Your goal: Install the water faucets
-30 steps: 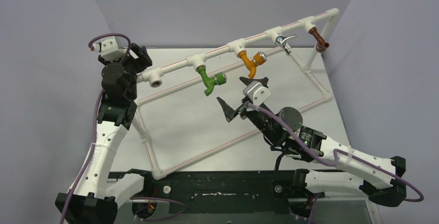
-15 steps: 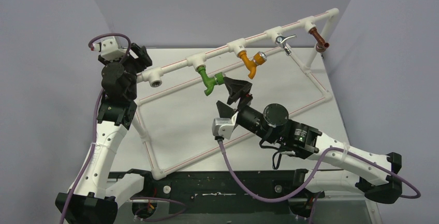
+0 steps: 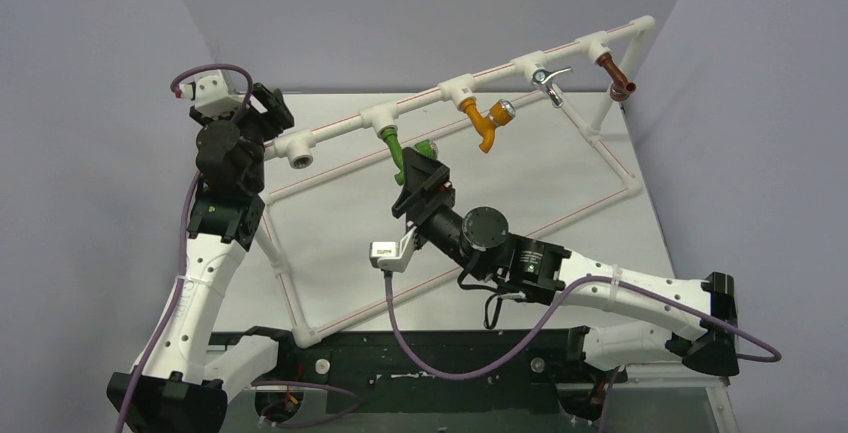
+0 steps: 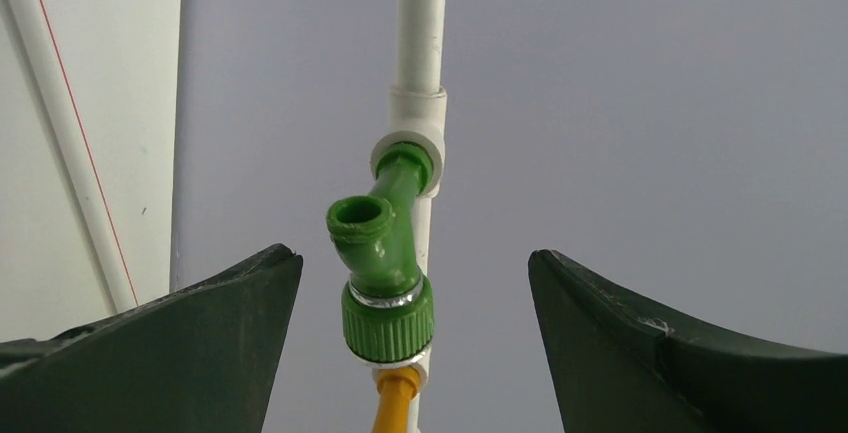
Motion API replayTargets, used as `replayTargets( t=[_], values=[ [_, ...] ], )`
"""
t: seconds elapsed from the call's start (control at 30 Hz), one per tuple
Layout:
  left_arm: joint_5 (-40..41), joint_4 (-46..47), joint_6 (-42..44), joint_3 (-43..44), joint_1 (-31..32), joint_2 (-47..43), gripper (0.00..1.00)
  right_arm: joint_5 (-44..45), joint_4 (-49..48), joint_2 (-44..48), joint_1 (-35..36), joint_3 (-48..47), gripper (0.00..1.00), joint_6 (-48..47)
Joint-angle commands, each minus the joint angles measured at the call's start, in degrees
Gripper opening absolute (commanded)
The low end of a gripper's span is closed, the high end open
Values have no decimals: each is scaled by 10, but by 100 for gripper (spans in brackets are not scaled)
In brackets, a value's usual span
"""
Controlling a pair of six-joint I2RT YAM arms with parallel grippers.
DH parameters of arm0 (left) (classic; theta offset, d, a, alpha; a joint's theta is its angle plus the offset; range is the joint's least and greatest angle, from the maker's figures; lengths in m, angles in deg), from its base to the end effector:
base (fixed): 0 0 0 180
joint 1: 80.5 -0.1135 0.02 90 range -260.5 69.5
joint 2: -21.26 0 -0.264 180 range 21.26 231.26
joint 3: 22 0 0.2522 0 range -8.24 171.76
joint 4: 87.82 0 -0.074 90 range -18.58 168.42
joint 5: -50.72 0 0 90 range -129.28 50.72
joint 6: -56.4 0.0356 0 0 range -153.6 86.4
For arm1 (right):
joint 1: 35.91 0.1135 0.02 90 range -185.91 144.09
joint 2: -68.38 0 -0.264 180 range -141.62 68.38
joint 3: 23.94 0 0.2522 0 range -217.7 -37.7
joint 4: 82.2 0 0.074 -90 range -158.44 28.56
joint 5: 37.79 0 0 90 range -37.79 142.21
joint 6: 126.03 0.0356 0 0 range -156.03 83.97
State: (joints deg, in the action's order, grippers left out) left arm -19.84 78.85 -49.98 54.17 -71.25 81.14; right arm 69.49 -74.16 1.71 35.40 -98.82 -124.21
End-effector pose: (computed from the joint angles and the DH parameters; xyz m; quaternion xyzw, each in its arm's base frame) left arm 0.2358 -0.0264 0.4182 -0.1644 0.6698 -0.0452 0.7227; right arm 0.0975 0.2553 0.3923 -0.6680 0.2290 -0.2076 0.6770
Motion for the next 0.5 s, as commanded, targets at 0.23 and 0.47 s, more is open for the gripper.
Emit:
replayTargets(
  t=[0.23, 0.47],
  values=[
    [-20, -156, 11, -46, -3, 35, 70, 45, -79, -57, -17, -23, 77, -37],
    [-20, -156, 11, -46, -3, 35, 69, 55, -90, -71, -24, -28, 61, -30]
  ],
)
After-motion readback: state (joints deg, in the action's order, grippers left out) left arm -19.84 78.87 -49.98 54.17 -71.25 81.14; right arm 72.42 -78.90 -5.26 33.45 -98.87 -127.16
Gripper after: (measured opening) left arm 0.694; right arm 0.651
